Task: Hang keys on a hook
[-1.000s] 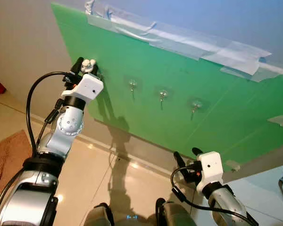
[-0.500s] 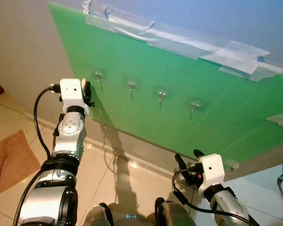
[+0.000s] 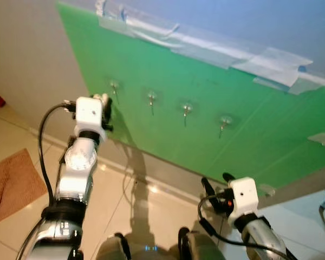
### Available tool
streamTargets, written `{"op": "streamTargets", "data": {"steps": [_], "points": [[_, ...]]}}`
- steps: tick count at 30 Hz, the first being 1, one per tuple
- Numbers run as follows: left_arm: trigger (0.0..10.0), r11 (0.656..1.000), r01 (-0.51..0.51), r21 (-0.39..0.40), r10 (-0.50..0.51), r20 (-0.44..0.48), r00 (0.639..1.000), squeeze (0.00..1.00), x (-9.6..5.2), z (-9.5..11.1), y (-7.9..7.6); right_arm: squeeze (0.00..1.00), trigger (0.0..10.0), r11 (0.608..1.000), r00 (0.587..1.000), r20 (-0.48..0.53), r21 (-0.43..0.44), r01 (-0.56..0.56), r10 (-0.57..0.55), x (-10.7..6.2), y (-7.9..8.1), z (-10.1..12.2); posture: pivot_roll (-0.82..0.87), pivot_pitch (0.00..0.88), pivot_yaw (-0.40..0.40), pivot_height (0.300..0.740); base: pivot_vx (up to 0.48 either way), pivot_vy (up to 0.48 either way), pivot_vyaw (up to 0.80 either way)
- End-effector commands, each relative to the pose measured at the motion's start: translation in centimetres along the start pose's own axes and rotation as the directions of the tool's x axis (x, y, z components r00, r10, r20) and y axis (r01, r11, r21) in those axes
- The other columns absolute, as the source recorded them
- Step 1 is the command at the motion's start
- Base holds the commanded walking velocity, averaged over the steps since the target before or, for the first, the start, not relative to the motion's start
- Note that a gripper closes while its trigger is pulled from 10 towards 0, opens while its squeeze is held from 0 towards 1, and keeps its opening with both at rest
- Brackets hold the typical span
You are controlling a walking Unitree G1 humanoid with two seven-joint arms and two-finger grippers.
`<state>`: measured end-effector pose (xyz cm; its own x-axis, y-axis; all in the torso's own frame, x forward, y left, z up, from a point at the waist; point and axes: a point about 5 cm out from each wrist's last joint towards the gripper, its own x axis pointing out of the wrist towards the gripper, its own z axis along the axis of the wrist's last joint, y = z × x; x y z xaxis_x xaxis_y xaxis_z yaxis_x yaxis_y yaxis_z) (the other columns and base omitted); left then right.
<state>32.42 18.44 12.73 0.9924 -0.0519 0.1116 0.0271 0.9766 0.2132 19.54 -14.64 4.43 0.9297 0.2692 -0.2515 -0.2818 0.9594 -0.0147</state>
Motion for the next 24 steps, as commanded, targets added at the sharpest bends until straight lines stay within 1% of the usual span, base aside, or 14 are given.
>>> {"op": "streamTargets", "data": {"steps": [1, 2, 3, 4, 8, 11, 14, 21, 24], "points": [[0.0, 0.998, 0.06, -0.013, -0.06, 0.025, 0.998, 0.0, -0.5, 1.0, -1.1, 0.0, 10.0, 0.999, 0.999, 0.02, 0.018, 0.029, -0.029, -0.2, -0.4, 0.4, -0.21, 0.208, -0.013, 0.74, 0.0, 0.0, 0.0], [0.0, 0.998, 0.06, -0.013, -0.06, 0.025, 0.998, 0.0, -0.5, 1.0, -1.1, 0.0, 10.0, 0.999, 0.999, 0.02, 0.018, 0.029, -0.029, -0.2, -0.4, 0.4, -0.21, 0.208, -0.013, 0.74, 0.0, 0.0, 0.0], [0.0, 0.997, 0.07, -0.006, -0.07, 0.042, 0.997, 0.0, -0.9, 1.4, -1.4, 0.0, 10.0, 0.999, 0.999, 0.043, 0.023, 0.025, -0.026, 0.1, -0.5, 1.0, -0.2, 0.213, -0.012, 0.74, 0.0, 0.0, 0.0], [0.0, 0.997, 0.072, -0.001, -0.071, 0.046, 0.996, 0.0, -1.0, 1.5, -1.4, 0.0, 10.0, 0.999, 0.998, 0.056, 0.024, 0.022, -0.023, 0.3, -0.5, 1.4, -0.19, 0.211, -0.014, 0.74, 0.0, 0.0, 0.0], [0.0, 0.999, 0.032, 0.01, -0.032, 0.054, 0.998, 0.0, -0.6, 2.1, -0.6, 0.0, 10.0, 0.999, 0.993, 0.116, 0.036, -0.033, 0.028, 0.8, -0.4, 3.5, -0.2, 0.207, -0.017, 0.74, 0.0, 0.0, 0.0], [0.0, 1.0, 0.027, 0.008, -0.028, 0.046, 0.999, 0.0, -0.4, 2.6, -0.3, 0.0, 10.0, 0.993, 0.986, 0.126, 0.042, -0.112, 0.106, 0.5, 0.0, 4.4, -0.2, 0.207, -0.019, 0.74, 0.0, 0.0, 0.0], [0.0, 0.999, 0.032, -0.004, -0.032, 0.043, 0.999, 0.0, -0.3, 3.0, -0.5, 0.0, 10.0, 0.98, 0.975, 0.1, 0.024, -0.2, 0.197, -0.5, 0.4, 4.6, -0.21, 0.202, -0.026, 0.74, 0.0, 0.0, 0.0], [0.0, 0.998, 0.056, -0.033, -0.054, 0.067, 0.996, 0.0, 0.5, 3.7, -1.3, 0.0, 10.0, 0.972, 0.972, 0.053, 0.026, -0.232, 0.23, -1.5, 0.5, 3.9, -0.21, 0.196, -0.035, 0.74, 0.0, 0.0, 0.0], [0.0, 0.997, 0.071, -0.043, -0.067, 0.082, 0.994, 0.0, 1.0, 4.4, -1.6, 0.0, 10.0, 0.971, 0.972, 0.028, 0.045, -0.234, 0.233, -1.7, 0.7, 3.4, -0.21, 0.196, -0.035, 0.74, 0.0, 0.0, 0.0]]}}
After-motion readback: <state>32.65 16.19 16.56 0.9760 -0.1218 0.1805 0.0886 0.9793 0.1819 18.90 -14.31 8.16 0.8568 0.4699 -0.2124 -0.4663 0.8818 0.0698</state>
